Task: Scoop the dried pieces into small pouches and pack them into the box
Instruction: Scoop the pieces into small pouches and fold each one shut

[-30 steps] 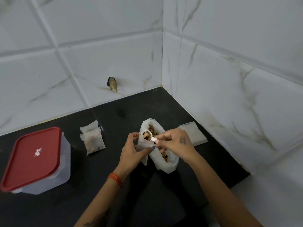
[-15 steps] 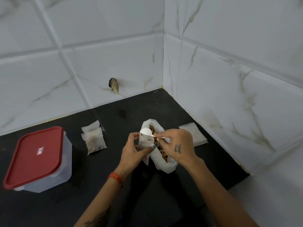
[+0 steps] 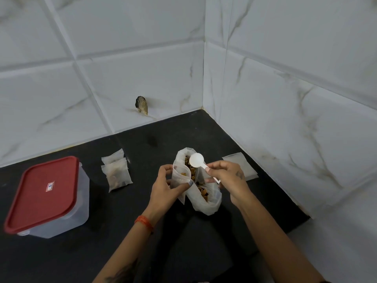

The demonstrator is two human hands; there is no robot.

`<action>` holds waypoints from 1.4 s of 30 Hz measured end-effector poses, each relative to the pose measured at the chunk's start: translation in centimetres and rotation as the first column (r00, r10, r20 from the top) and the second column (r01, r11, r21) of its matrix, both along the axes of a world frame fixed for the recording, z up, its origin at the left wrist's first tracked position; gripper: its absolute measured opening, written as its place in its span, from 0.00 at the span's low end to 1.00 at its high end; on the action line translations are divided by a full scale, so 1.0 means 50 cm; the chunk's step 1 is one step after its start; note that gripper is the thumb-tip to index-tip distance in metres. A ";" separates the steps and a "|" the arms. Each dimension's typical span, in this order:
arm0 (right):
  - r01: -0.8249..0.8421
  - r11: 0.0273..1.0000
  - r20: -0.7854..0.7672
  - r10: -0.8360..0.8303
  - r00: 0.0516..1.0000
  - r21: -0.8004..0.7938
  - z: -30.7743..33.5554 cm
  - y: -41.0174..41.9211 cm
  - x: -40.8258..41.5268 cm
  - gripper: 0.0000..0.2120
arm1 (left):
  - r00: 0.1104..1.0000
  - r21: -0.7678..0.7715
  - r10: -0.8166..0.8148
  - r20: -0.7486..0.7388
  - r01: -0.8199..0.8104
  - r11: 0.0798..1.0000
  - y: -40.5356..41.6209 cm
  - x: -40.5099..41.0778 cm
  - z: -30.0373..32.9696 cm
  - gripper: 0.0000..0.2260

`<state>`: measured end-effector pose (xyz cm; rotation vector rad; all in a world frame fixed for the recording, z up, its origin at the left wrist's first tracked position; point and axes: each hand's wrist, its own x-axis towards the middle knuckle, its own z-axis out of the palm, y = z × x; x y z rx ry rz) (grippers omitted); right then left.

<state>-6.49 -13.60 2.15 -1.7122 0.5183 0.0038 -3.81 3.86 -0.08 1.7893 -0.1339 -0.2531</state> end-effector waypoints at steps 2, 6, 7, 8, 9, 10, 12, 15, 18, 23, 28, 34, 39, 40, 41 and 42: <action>0.026 0.995 -0.100 -0.036 0.994 -0.101 -0.027 -0.010 0.003 0.05 | 1.000 0.005 0.009 -0.005 -0.009 1.000 0.002 0.000 -0.005 0.26; -0.031 0.971 -0.221 -0.023 0.975 -0.237 -0.067 -0.016 0.000 0.03 | 1.000 0.008 0.015 0.002 -0.015 1.000 0.002 -0.005 -0.005 0.26; -0.056 0.963 -0.238 -0.008 0.971 -0.262 -0.069 -0.016 -0.002 0.04 | 1.000 0.005 0.017 0.004 -0.017 1.000 0.002 -0.006 -0.005 0.26; -0.095 0.947 -0.256 0.014 0.967 -0.306 -0.070 -0.015 -0.002 0.05 | 1.000 0.002 0.018 0.006 -0.018 1.000 0.002 -0.007 -0.004 0.25; -0.144 0.918 -0.274 0.040 0.961 -0.369 -0.070 -0.014 -0.003 0.06 | 1.000 -0.001 0.016 0.007 -0.016 1.000 0.002 -0.007 -0.005 0.25; -0.187 0.874 -0.285 0.059 0.957 -0.448 -0.070 -0.011 -0.003 0.08 | 1.000 -0.003 0.016 0.006 -0.016 1.000 0.002 -0.006 -0.005 0.24; -0.191 0.771 -0.230 0.060 0.971 -0.608 -0.066 -0.005 -0.004 0.12 | 1.000 0.002 0.019 0.002 -0.019 1.000 0.003 -0.006 -0.007 0.24; -0.045 0.786 0.136 0.163 0.977 -0.616 -0.042 0.013 -0.003 0.13 | 1.000 0.008 0.029 0.008 -0.029 1.000 0.004 -0.007 -0.006 0.26; -0.143 0.875 0.291 0.302 0.908 -0.463 -0.002 0.046 0.000 0.12 | 0.999 0.023 0.033 0.039 -0.034 0.999 0.005 -0.007 -0.004 0.26; -0.238 0.856 0.250 0.382 0.890 -0.459 -0.003 0.082 0.012 0.06 | 0.999 0.035 -0.001 0.041 0.000 0.999 0.015 -0.007 0.003 0.27; -0.235 0.945 0.276 0.294 0.915 -0.228 0.009 0.071 0.016 0.08 | 0.997 -0.123 -0.079 0.015 0.080 0.989 0.052 -0.010 0.012 0.22; -0.257 0.966 0.197 0.248 0.948 0.022 0.019 0.082 0.015 0.08 | 0.998 -0.241 0.043 0.046 -0.030 0.970 0.064 -0.018 0.032 0.04; -0.302 0.950 0.169 0.285 0.944 0.085 0.024 0.092 0.012 0.05 | 0.995 -0.275 0.086 0.055 -0.067 0.959 0.073 -0.019 0.043 0.06; -0.309 0.947 0.171 0.292 0.941 0.084 0.025 0.095 0.011 0.06 | 0.995 -0.277 0.089 0.052 -0.071 0.958 0.075 -0.020 0.045 0.06; -0.315 0.945 0.181 0.294 0.938 0.094 0.027 0.098 0.009 0.06 | 0.995 -0.280 0.091 0.050 -0.073 0.957 0.075 -0.021 0.046 0.06; -0.315 0.943 0.192 0.291 0.937 0.110 0.029 0.101 0.008 0.06 | 0.994 -0.281 0.092 0.050 -0.075 0.957 0.076 -0.022 0.047 0.06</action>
